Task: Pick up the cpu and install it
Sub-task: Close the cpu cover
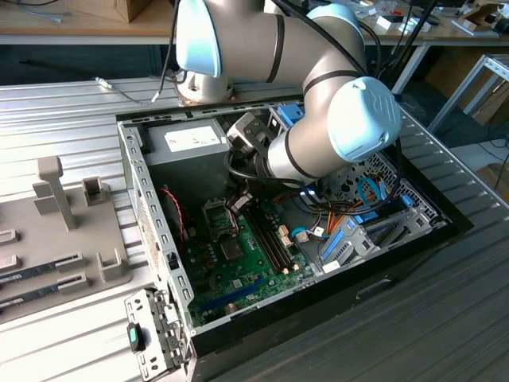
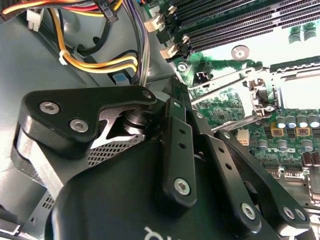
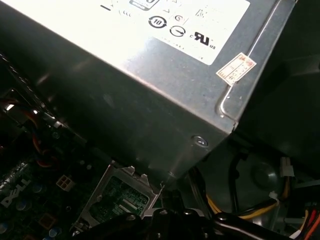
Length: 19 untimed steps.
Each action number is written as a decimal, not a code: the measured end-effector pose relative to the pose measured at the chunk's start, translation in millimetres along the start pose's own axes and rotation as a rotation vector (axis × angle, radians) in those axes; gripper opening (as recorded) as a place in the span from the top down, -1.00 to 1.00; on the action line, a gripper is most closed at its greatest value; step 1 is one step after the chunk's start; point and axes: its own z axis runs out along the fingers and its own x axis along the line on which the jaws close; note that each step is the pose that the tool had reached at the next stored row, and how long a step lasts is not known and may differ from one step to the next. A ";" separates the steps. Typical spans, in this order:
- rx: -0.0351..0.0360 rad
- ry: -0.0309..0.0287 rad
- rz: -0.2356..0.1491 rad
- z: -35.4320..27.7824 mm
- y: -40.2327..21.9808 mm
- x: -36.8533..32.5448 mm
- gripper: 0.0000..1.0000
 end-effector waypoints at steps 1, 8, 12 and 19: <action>0.0000 -0.0001 0.000 0.1 0.0 0.0 0.79; -0.0019 -0.0021 -0.001 -1.1 0.7 0.0 0.79; -0.0026 -0.0028 -0.001 -4.8 2.5 -0.4 0.79; -0.0070 -0.0027 -0.001 -5.9 1.3 -2.7 0.79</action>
